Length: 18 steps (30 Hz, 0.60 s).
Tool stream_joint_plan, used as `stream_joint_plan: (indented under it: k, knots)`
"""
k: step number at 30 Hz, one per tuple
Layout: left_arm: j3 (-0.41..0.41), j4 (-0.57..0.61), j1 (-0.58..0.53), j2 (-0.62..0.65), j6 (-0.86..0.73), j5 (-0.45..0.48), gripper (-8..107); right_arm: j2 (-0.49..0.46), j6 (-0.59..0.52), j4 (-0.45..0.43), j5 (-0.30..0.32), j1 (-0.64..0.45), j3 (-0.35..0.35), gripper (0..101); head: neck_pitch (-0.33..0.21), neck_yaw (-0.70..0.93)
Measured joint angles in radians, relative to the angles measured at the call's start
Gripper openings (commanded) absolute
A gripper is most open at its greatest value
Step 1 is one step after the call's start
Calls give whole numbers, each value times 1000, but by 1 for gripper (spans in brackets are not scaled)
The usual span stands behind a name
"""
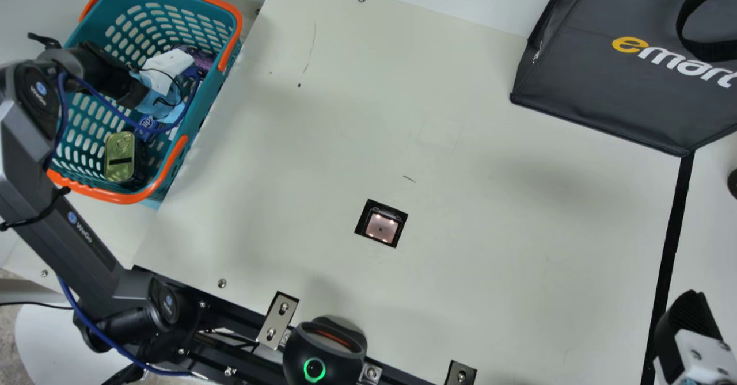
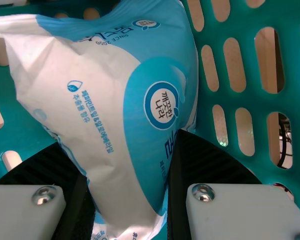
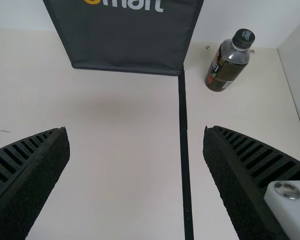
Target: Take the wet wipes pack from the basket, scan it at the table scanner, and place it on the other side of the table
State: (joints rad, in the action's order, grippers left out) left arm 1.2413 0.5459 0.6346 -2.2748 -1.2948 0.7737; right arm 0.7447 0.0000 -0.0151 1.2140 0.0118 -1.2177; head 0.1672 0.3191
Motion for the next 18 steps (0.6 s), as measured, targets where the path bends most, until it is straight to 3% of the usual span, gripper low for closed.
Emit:
stream_joint_plan:
  k: [18]
  knots:
    - [-23, 71, 78, 118, 62, 1, -8, 0, 0, 0, 1, 0, 0, 95, 2, 0]
